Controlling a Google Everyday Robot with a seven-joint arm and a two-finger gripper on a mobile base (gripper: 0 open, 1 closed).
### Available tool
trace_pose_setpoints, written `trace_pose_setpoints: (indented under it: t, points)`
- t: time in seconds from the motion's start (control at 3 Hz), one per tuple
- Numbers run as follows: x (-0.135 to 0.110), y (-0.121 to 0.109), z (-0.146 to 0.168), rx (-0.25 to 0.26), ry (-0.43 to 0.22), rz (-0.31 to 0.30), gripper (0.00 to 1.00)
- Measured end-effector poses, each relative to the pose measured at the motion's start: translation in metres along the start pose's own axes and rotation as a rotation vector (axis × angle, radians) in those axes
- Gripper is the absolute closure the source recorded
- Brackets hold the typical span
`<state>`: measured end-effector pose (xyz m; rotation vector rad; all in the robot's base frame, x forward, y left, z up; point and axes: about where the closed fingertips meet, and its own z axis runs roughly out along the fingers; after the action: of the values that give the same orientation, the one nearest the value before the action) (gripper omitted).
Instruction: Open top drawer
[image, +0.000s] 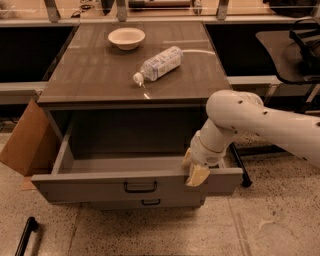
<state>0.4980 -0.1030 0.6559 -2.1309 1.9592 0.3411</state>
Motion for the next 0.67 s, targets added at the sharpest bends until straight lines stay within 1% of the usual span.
trace_pose_setpoints:
  t: [0.33,0.67]
  points:
    - [-0.0004,0.0004,0.0011,-0.003,0.000,-0.001,0.84]
    - [-0.0007,0.0011,0.0021,-0.005,0.000,-0.002,0.60]
